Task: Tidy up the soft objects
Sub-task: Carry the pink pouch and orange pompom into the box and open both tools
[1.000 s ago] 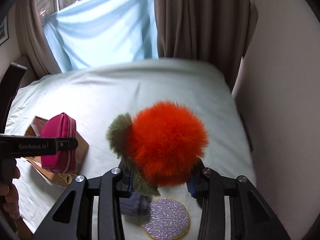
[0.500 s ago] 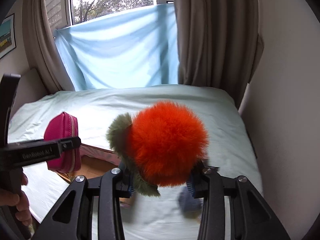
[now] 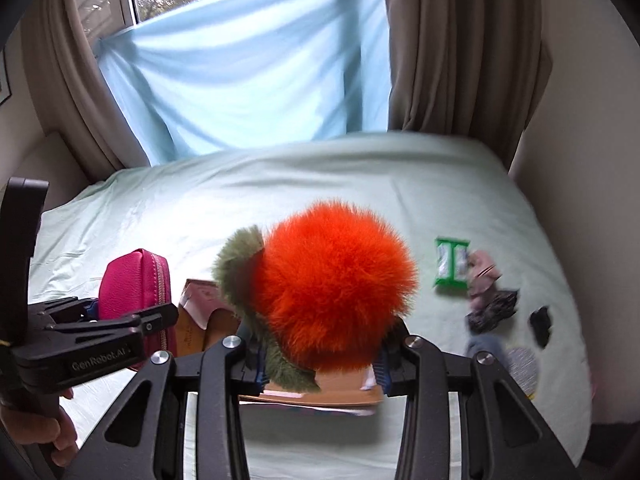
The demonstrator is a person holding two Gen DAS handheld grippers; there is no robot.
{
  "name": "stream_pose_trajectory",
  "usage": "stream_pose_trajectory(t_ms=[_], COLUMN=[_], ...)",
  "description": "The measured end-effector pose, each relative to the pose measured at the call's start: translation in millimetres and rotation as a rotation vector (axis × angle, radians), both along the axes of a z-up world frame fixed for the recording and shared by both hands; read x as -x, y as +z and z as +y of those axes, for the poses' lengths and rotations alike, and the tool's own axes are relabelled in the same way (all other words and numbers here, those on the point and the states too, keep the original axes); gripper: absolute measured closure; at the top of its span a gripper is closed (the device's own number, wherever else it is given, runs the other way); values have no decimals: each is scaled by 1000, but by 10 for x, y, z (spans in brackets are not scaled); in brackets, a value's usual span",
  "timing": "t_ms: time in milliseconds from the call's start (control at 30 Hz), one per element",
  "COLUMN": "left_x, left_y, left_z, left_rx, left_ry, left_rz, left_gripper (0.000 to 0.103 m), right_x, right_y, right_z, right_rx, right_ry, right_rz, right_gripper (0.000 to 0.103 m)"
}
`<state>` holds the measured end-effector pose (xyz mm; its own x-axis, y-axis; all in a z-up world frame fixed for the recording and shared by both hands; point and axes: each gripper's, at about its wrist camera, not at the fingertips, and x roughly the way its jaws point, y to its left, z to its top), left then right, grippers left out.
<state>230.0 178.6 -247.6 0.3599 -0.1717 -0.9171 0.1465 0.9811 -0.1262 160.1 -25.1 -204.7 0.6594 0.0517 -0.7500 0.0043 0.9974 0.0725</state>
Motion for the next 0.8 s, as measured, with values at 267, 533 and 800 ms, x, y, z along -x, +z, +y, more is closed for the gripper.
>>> stream_pose_trajectory(t_ms=[267, 533, 800], left_x=[-228, -394, -602], left_y=[-775, -1416, -1657], left_z=[117, -32, -218], left_rx=[-43, -88, -109], left_ry=[-23, -89, -159], left_rz=[132, 252, 290], left_gripper=[53, 53, 49], right_x=[-338, -696, -1039], right_y=[-733, -1493, -1963], right_z=[291, 192, 84], right_rx=[6, -20, -55], right_ry=[24, -8, -13], right_rz=[141, 324, 469], right_gripper=[67, 67, 67])
